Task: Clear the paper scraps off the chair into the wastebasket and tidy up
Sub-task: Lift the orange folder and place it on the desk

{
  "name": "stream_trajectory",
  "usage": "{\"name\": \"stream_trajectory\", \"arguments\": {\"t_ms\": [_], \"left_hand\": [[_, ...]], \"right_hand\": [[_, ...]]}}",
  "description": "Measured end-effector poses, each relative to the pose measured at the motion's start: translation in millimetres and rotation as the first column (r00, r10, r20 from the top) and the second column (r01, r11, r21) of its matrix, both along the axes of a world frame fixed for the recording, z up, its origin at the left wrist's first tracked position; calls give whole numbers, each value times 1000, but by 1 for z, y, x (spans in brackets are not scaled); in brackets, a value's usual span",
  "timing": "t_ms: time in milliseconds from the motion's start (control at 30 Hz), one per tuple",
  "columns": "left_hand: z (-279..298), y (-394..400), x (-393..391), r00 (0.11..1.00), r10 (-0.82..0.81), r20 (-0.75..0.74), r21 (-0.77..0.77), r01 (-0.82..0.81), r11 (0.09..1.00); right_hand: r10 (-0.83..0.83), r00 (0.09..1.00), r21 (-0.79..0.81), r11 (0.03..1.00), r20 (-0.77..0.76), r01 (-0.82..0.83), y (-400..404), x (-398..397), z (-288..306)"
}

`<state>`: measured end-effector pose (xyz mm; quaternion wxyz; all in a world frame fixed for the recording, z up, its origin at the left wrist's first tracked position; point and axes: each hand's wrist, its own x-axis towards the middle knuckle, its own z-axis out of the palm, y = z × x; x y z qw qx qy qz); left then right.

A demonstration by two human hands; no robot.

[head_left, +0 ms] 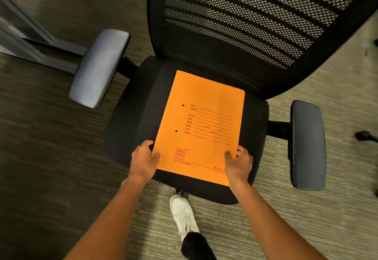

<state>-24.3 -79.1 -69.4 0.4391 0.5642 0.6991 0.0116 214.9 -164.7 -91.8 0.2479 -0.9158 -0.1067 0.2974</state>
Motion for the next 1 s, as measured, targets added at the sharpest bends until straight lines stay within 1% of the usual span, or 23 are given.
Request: {"name": "stream_trajectory", "arguments": {"t_ms": [100,167,300,467,567,667,767,1000], "left_hand": [[0,1,-2,1000,-20,-2,-20,20,1000],[2,-1,-6,1000,-16,24,-52,17,998],[12,-7,-19,990,48,134,-134,-30,991],[44,-14,-37,966,97,238,-148,-63,987],[72,-14,-52,947,136,291,-160,-92,983],[104,-12,-72,925,136,355,-174,-78,982],[139,-12,-98,908,138,395,-153,-83,985],[212,-27,-167,879,177,443,-72,-162,984]], "right_hand": [[-19,999,-1,1000,-30,19,-4,5,-2],[-35,999,-11,999,-41,34,-8,9,-3],[-126,983,4,992,-135,128,-12,8,1],[-137,958,54,986,-251,155,-15,-8,17],[-105,950,98,985,-294,139,-15,-21,33],[-56,931,144,983,-360,115,-10,-37,51],[1,909,187,979,-416,85,-2,-56,78],[179,889,363,932,-422,-16,19,-111,148]]}}
